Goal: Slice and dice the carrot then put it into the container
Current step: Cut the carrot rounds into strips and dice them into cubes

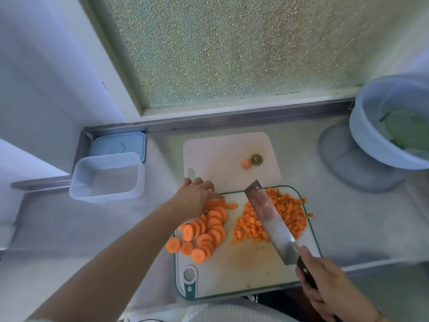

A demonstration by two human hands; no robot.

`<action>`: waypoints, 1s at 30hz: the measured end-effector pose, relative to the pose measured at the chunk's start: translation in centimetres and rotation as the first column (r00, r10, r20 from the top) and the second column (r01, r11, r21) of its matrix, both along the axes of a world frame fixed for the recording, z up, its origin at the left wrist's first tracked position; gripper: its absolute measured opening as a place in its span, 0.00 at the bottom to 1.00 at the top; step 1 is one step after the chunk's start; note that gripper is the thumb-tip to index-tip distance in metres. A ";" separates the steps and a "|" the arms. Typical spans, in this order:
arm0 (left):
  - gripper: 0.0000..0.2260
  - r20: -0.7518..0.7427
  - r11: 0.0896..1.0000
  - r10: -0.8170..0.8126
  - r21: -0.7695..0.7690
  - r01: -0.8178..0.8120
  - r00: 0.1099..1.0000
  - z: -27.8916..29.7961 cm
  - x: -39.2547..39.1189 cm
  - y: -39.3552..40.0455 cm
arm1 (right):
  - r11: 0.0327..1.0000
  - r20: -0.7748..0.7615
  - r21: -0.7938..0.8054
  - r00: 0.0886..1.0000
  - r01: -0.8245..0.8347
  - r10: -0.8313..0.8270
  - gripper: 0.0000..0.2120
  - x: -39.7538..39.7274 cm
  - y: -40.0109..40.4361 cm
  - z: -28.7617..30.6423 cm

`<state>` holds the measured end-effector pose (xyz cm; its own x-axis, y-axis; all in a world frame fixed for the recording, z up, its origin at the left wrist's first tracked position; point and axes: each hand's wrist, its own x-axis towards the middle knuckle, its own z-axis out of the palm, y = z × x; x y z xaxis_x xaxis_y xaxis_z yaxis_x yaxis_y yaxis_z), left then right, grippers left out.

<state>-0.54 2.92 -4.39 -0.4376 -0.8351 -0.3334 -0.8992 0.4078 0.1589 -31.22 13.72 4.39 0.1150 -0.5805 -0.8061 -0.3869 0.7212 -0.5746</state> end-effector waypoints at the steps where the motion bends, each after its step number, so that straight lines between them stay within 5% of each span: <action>1: 0.25 -0.008 1.000 -0.013 -0.014 0.013 1.000 0.0 0.1 -0.2 | 1.000 -0.002 -0.001 1.000 -0.006 0.006 0.29 0.0 0.2 0.1; 5: 0.22 -0.015 0.997 -0.032 -0.074 0.031 0.999 0.2 -0.2 -0.6 | 1.000 -0.011 0.005 1.000 -0.027 0.027 0.29 0.2 0.6 0.1; 10: 0.09 -0.153 0.987 0.161 -0.002 -0.163 0.975 0.8 -0.2 -0.6 | 0.999 -0.043 -0.018 0.998 -0.051 0.050 0.28 -0.8 0.2 0.0; 12: 0.06 -0.341 0.955 0.287 0.025 -0.297 0.895 0.6 -0.2 0.6 | 0.993 -0.078 -0.051 0.992 -0.103 0.099 0.26 -1.6 -0.1 0.0; 14: 0.05 -0.588 0.886 0.370 -0.010 -0.464 0.719 0.3 -0.3 2.4 | 0.968 -0.130 -0.108 0.968 -0.227 0.213 0.24 -2.6 -0.6 -0.1; 17: 0.05 -0.794 0.690 0.399 -0.069 -0.721 0.458 0.4 -1.8 5.8 | 0.830 -0.292 -0.152 0.827 -0.537 0.481 0.26 -5.2 -1.7 -1.1; 20: 0.09 -0.838 0.497 0.474 0.001 -0.868 0.270 1.1 -4.8 10.0 | 0.607 -0.350 -0.116 0.604 -0.786 0.716 0.28 -7.5 -3.9 -1.7; 23: 0.11 -0.816 0.534 0.445 -0.089 -0.841 0.369 0.2 -8.4 14.2 | 0.370 -0.345 -0.075 0.372 -0.926 0.862 0.14 -8.6 -6.2 -1.7; 25: 0.10 -0.787 0.547 0.456 -0.119 -0.829 0.414 -1.1 -10.3 16.4 | 0.308 -0.380 -0.082 0.315 -0.948 0.869 0.22 -9.7 -7.9 -2.3; 28: 0.10 -0.792 0.403 0.529 -0.082 -0.912 0.305 -2.5 -12.3 18.4 | 0.202 -0.365 -0.071 0.214 -0.977 0.906 0.31 -10.9 -10.0 -4.0; 30: 0.12 -0.795 0.315 0.552 -0.079 -0.946 0.250 -2.8 -13.0 19.1 | 0.106 -0.366 -0.090 0.132 -0.990 0.921 0.25 -10.3 -10.8 -4.2</action>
